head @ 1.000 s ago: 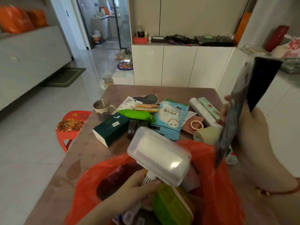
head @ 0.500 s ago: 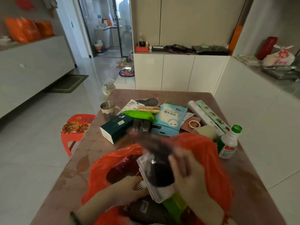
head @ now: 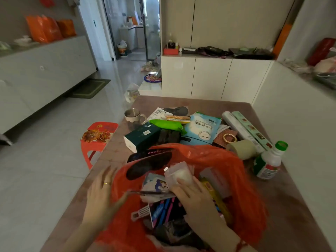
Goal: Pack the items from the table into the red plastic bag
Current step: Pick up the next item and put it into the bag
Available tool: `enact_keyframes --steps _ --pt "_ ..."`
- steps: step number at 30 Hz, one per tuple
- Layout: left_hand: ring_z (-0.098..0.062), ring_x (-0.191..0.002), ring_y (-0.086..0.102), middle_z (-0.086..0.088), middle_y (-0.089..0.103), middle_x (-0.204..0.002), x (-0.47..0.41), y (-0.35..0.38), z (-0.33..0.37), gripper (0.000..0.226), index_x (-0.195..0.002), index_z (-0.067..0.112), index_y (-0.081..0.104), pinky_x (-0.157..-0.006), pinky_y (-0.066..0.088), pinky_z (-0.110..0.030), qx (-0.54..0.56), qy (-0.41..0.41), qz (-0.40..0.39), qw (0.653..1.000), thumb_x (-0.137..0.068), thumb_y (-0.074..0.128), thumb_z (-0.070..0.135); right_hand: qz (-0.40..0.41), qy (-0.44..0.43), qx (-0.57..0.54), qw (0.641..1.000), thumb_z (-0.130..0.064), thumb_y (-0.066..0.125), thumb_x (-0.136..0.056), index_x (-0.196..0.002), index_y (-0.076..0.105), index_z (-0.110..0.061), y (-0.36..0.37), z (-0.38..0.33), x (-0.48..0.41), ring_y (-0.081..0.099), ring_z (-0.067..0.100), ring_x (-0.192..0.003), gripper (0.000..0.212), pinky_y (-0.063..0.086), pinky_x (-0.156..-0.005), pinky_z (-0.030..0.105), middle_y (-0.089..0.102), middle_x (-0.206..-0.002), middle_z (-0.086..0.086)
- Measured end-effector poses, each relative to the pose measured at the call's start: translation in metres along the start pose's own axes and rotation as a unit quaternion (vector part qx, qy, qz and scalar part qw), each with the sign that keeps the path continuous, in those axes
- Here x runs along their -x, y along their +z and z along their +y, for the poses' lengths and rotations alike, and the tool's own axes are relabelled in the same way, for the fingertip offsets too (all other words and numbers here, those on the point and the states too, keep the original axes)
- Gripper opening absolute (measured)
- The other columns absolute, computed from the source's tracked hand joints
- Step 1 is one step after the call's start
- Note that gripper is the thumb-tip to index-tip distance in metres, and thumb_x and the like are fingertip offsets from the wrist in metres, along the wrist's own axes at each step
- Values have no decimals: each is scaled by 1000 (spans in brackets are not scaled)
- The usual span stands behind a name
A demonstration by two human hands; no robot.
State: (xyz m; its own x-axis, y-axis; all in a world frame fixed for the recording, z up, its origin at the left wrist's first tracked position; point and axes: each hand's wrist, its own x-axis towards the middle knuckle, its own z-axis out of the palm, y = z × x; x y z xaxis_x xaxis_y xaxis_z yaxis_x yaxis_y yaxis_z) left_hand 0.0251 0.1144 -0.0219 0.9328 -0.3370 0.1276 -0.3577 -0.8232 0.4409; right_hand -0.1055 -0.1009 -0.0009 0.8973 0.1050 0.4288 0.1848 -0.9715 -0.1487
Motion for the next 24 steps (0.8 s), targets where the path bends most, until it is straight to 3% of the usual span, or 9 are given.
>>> enact_keyframes --steps 2,4,6,9,14,17,19,22,24 --pt "-33 -132 40 -16 38 -146 -1 -5 -4 81 -138 4 34 -105 37 -46 79 -151 -60 984 -75 72 39 -6 18 29 999 -17 87 -29 -103 45 -28 4 1 -1 70 8 -94 86 56 -80 36 74 -93 -12" --pt "-29 -106 62 -17 60 -122 -1 1 -6 80 -140 1 28 -82 54 -31 230 -264 -158 923 -78 71 26 -9 21 30 999 -20 89 -28 -103 44 -28 6 2 0 70 8 -91 87 56 -77 34 74 -92 -11" --pt "-12 -65 70 0 74 -77 0 5 -14 49 -127 -5 48 -53 55 -17 306 -280 -191 890 -83 65 10 -1 25 36 999 -21 89 -25 -103 45 -28 5 4 -2 71 8 -89 90 56 -76 32 74 -92 -11" --pt "-5 -44 63 7 68 -49 1 7 -16 21 -102 -4 66 -46 52 -17 333 -266 -127 896 -88 58 10 7 36 32 999 -17 89 -23 -101 56 -26 6 9 -3 72 9 -83 85 57 -71 31 75 -87 -9" --pt "-19 -55 65 1 70 -56 5 -20 11 19 -81 10 66 -54 53 -27 409 -222 -18 885 -90 54 22 47 104 17 993 -17 91 -29 -88 68 -22 -11 14 -25 70 10 -65 64 55 -58 24 71 -73 -6" --pt "-28 -70 72 -8 76 -74 6 -38 20 16 -89 19 69 -70 56 -39 450 -198 -13 871 -89 55 26 172 44 -49 983 -25 76 -66 -104 64 -16 -26 16 -45 62 13 -97 40 48 -89 32 73 -97 2" --pt "-29 -71 72 -9 76 -75 7 -45 24 15 -88 18 69 -71 57 -41 457 -191 -19 868 -88 56 26 187 -39 -67 979 -29 60 -79 -105 65 -16 -33 8 -57 57 15 -107 30 41 -100 37 72 -105 4" --pt "-36 -78 71 -16 75 -84 7 -53 28 19 -94 13 67 -78 56 -47 473 -205 -23 857 -87 58 28 68 -137 31 988 -22 58 -75 -94 72 -26 -17 -1 -58 68 16 -100 25 47 -94 40 74 -101 -2" --pt "-33 -76 71 -15 75 -84 6 -56 28 20 -95 13 67 -78 56 -46 488 -210 -16 847 -86 59 28 -71 -148 39 986 -26 74 -58 -87 73 -34 -2 -3 -49 70 11 -93 30 50 -87 37 74 -95 -11"
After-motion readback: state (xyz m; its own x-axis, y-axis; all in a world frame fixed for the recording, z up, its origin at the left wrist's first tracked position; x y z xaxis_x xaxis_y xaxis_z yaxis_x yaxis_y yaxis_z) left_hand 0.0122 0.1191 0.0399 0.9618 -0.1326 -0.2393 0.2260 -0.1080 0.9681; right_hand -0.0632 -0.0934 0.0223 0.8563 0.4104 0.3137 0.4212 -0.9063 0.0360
